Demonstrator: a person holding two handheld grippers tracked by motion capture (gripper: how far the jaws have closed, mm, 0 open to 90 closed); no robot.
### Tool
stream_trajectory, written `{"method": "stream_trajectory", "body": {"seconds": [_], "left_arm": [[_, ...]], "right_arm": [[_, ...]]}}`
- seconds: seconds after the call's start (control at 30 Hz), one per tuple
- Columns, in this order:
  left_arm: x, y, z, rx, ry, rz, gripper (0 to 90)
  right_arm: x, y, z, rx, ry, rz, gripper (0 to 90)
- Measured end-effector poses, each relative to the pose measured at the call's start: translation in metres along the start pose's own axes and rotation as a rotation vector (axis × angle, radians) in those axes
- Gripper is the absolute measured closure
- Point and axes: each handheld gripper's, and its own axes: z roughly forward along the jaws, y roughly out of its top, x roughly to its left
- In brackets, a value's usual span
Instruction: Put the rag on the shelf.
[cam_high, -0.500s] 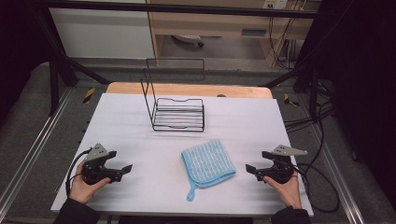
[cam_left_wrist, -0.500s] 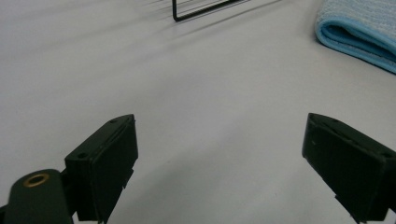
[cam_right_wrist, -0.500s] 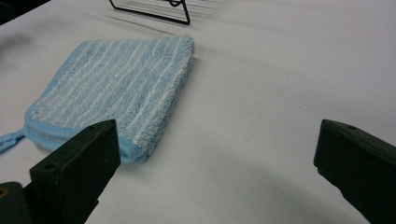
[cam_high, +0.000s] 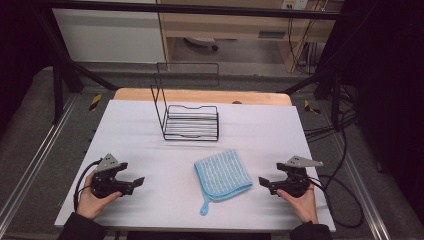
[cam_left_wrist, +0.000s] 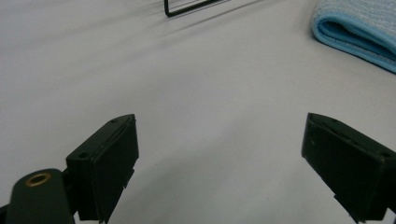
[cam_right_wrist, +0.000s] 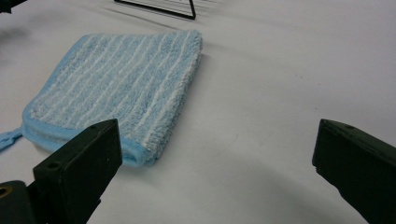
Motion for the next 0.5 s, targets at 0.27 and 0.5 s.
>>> {"method": "stream_trajectory", "body": {"seconds": [0.27,0.5], "left_arm": [[-0.010,0.005,0.007,0.016,-0.006,0.011,10.8],[-0.018,0.011,0.015,0.022,-0.011,0.015,11.7]], "right_arm": [[0.011,0.004,0.009,0.009,0.006,-0.008,2.5],[0.020,0.006,0.015,0.023,0.005,-0.016,3.0]]}}
